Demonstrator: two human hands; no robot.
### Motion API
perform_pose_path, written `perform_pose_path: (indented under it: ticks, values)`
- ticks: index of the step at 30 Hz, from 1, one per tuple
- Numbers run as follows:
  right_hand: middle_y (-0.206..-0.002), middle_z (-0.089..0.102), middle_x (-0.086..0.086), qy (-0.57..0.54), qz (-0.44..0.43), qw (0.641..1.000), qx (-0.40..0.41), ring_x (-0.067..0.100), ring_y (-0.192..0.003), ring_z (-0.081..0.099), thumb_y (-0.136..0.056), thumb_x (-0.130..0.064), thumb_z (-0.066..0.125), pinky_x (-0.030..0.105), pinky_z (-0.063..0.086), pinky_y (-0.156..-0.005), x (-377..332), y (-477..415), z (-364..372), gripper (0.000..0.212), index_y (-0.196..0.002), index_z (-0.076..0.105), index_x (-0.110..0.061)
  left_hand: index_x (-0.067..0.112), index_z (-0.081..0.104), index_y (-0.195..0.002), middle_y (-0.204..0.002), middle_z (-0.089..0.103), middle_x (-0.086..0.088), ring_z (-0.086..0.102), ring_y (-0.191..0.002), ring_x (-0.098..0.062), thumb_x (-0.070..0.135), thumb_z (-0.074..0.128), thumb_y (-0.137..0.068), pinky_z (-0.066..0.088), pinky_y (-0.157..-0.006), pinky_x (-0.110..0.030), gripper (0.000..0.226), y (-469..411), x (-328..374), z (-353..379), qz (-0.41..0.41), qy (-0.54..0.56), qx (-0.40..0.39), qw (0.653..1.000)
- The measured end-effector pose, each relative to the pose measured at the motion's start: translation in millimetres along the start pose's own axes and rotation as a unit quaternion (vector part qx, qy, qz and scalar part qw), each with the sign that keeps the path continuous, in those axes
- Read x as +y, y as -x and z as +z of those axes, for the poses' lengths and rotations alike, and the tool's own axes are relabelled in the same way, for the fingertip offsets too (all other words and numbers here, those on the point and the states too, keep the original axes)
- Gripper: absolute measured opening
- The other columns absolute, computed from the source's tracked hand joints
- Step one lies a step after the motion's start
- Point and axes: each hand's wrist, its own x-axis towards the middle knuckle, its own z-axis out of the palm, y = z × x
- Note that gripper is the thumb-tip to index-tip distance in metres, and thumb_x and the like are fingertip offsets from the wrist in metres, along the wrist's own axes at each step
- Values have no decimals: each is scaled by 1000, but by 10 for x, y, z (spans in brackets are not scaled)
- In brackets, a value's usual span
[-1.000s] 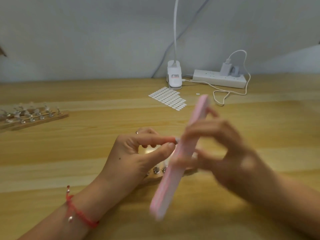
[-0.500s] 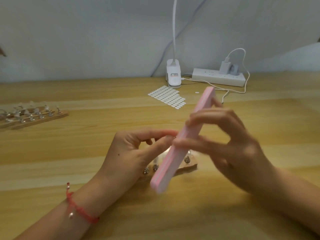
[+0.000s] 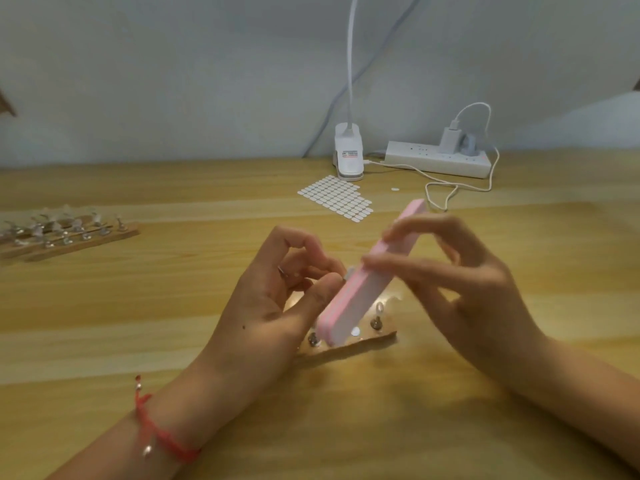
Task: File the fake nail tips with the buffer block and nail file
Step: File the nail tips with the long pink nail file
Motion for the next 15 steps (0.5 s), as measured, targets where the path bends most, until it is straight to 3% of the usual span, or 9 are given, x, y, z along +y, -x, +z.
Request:
perform_pose_path:
  ticks: [3,5,8,10,12,14,15]
  values:
    - [-117,54,7,-11,-57,998,-24,28,-114,58,-85,15,61,46,41,-107,-113,93,73,47,-115,68,-21,28,48,-89,-87,66,0,62,-82,-19,25,64,-80,48,-75,-46,19,18,-4,5,19,-17,4,1000]
    - [-119,55,6,-10,-113,992,-60,24,-118,56,-90,10,59,53,35,-112,-194,149,98,44,-115,71,-23,29,46,-90,-88,65,1,63,-86,-16,23,61,-82,48,-78,-44,18,23,2,-2,54,-70,5,996]
    - [-112,56,13,13,-26,999,-16,33,-109,59,-90,12,58,57,45,-98,-1,28,-19,39,-117,64,-16,31,44,-94,-94,64,5,64,-90,-18,22,60,-85,52,-73,-47,20,39,11,2,96,-151,4,984]
    - [-110,56,16,7,0,1000,-10,37,-106,60,-89,11,58,55,47,-93,-2,4,-55,37,-117,63,-13,33,43,-94,-94,64,7,63,-89,-17,24,59,-86,52,-74,-41,20,53,11,15,105,-163,6,981]
    - [-114,57,11,2,-80,995,-55,31,-113,58,-92,0,61,57,42,-104,-154,113,30,32,-115,70,-19,34,42,-92,-92,65,8,61,-86,-18,26,58,-86,49,-71,-34,19,56,7,17,102,-163,13,981]
    - [-117,57,6,9,-145,985,-88,24,-119,56,-90,-2,68,58,34,-111,-236,153,58,33,-116,73,-23,32,42,-92,-92,66,9,61,-88,-21,28,58,-85,50,-69,-39,18,54,4,8,90,-159,15,983]
    - [-117,57,7,19,-135,987,-79,25,-117,56,-90,1,67,59,35,-110,-175,114,27,34,-115,72,-22,31,42,-93,-93,66,9,62,-89,-21,27,57,-85,50,-70,-40,18,52,5,4,94,-163,13,982]
